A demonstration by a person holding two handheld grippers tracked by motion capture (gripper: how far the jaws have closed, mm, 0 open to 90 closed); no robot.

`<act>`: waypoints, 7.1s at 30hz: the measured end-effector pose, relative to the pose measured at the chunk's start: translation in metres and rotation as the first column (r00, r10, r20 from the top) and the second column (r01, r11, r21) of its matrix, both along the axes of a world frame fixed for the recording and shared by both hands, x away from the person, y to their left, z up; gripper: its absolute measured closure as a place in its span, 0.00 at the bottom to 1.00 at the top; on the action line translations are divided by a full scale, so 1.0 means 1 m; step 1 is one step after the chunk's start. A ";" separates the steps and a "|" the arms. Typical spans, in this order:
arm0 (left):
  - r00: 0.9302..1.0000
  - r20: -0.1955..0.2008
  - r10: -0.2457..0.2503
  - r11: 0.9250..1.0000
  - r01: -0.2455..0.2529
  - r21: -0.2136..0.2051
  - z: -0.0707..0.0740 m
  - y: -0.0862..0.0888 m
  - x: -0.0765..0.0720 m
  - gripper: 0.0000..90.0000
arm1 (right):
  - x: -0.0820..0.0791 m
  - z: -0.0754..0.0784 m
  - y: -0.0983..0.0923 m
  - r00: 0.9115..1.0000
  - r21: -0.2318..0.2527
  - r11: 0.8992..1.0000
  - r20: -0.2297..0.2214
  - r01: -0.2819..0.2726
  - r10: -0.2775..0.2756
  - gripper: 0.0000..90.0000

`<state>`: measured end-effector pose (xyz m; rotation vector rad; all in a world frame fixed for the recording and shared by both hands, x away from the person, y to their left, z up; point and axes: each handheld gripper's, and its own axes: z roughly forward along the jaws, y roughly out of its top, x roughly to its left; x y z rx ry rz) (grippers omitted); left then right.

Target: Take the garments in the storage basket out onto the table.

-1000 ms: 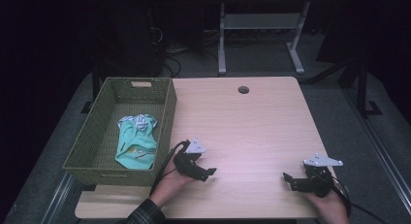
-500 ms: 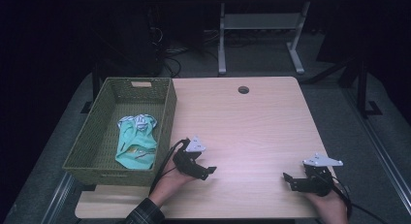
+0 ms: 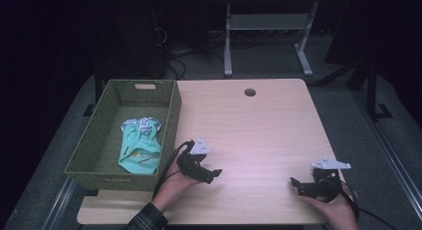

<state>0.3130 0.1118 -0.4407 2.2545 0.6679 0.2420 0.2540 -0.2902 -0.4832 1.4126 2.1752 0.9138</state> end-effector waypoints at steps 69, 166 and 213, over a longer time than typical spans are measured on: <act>0.999 -0.010 -0.035 0.998 0.035 -0.043 0.066 0.012 0.015 0.16 | 0.000 0.000 0.001 1.000 0.000 1.000 0.002 -0.024 0.024 0.02; 0.980 0.026 0.196 0.980 -0.195 -0.032 0.107 0.145 0.028 0.27 | 0.000 0.000 0.001 1.000 0.001 1.000 0.002 -0.022 0.022 0.02; 0.949 -0.011 0.314 0.949 -0.313 0.046 0.073 0.203 0.042 0.36 | 0.000 0.000 0.001 1.000 0.001 1.000 0.002 -0.022 0.022 0.02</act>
